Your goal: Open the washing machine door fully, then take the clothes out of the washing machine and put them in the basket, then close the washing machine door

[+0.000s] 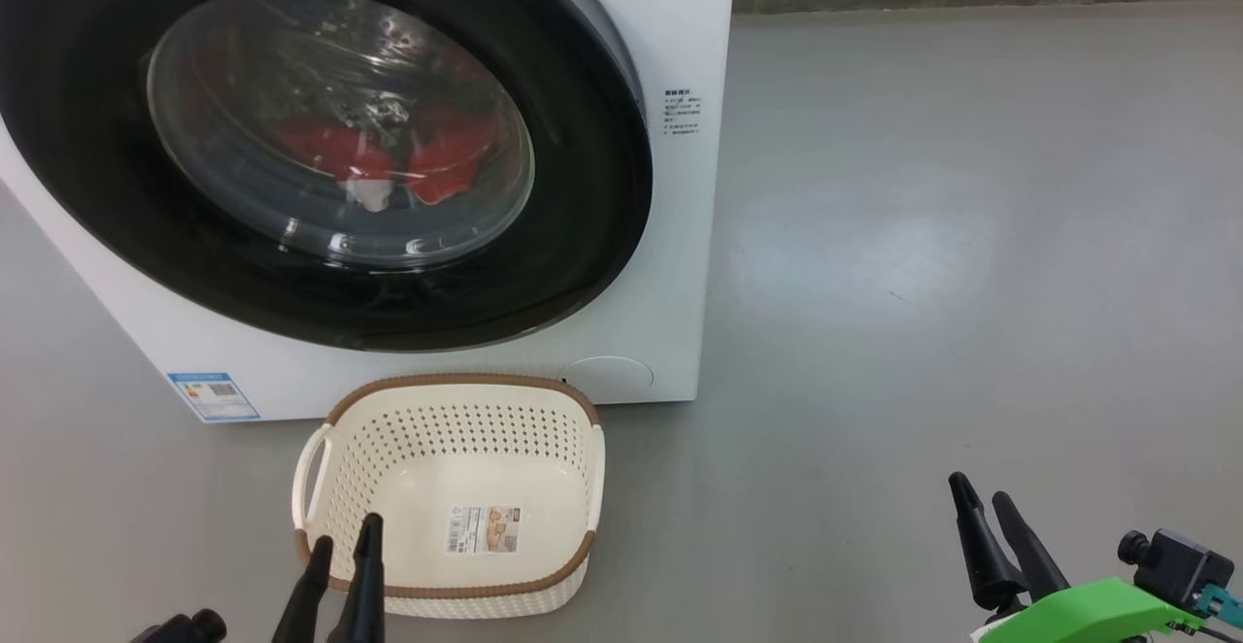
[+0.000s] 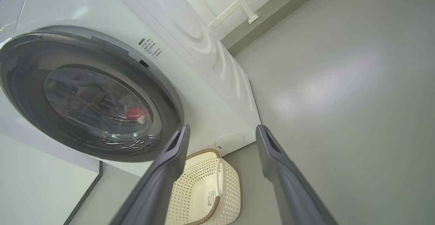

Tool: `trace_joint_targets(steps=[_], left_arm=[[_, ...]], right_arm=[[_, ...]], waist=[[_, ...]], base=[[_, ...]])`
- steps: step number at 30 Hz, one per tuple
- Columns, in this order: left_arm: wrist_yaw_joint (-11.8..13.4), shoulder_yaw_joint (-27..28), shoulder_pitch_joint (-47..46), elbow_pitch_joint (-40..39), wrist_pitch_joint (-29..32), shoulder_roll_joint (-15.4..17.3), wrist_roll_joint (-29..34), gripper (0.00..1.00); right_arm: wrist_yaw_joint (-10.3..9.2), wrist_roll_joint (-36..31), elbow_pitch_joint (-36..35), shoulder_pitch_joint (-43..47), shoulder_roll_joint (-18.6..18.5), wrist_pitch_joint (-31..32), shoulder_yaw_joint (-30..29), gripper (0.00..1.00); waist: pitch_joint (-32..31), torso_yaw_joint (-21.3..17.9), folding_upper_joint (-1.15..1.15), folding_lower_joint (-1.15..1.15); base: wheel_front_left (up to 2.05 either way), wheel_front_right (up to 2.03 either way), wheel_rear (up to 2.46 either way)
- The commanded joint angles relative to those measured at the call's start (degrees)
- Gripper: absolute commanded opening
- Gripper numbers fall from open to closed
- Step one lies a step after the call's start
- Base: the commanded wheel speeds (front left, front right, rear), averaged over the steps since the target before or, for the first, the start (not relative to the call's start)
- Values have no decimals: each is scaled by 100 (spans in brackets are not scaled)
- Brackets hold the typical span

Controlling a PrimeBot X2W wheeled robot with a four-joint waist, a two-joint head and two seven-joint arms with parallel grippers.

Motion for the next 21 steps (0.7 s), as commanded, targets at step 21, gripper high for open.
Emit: trace_joint_targets(steps=[21], left_arm=[[117,-84,44,-402,-447,119,1610,100]], right_arm=[[40,-1429,-302,44,-89,-432,219,100]], waist=[[9,8,0,0]], base=[[0,0,0]])
